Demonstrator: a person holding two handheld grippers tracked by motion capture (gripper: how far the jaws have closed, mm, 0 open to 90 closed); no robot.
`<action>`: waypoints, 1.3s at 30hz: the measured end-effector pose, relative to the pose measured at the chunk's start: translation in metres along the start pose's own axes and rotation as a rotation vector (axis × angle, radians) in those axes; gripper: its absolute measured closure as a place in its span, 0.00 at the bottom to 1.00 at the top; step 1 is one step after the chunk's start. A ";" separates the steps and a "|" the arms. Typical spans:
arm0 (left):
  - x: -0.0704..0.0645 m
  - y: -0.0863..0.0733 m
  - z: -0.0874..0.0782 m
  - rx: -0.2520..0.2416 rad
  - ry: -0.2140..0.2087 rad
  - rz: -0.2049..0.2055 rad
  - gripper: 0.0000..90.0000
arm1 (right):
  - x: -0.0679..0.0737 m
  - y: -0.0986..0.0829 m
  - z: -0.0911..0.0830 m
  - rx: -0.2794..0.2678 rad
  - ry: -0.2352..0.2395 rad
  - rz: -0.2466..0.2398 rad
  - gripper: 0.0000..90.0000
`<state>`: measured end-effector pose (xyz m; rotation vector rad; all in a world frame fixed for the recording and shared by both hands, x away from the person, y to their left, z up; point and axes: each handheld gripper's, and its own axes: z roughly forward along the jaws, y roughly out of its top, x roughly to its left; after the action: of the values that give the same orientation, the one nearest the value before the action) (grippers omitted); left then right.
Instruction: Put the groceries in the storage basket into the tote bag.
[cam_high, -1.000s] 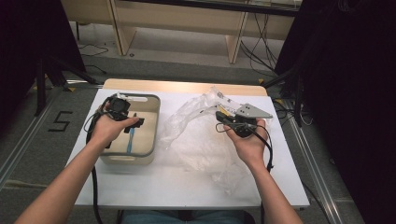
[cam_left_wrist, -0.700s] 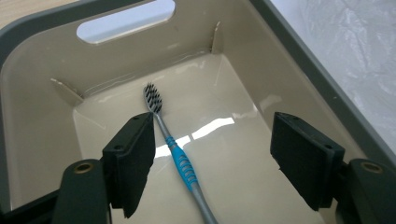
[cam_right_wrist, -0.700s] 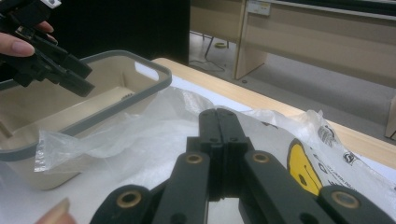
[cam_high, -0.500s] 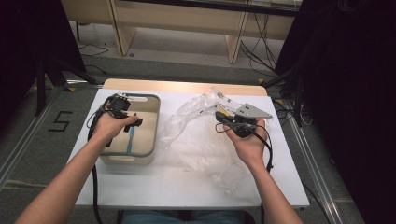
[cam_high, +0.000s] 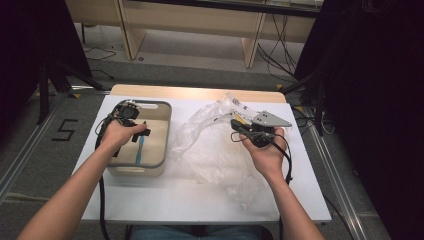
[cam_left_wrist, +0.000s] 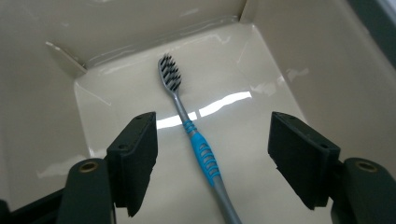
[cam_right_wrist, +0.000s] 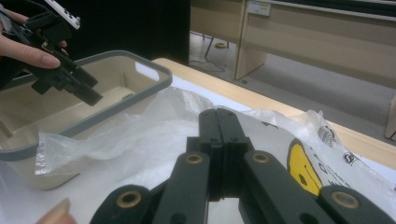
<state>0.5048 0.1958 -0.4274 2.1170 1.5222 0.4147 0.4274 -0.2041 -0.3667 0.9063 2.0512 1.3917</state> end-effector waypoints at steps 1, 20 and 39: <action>0.001 0.000 0.001 0.002 0.001 0.001 0.37 | 0.000 0.000 0.000 -0.001 0.000 0.001 1.00; 0.005 -0.001 0.017 0.090 0.004 -0.019 0.40 | 0.001 0.000 0.000 0.003 0.002 -0.004 1.00; 0.004 -0.003 0.034 0.192 0.023 -0.018 0.49 | 0.002 -0.001 0.002 0.005 0.005 -0.006 1.00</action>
<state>0.5215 0.1928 -0.4573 2.2481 1.6507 0.2982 0.4274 -0.2020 -0.3678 0.8990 2.0597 1.3878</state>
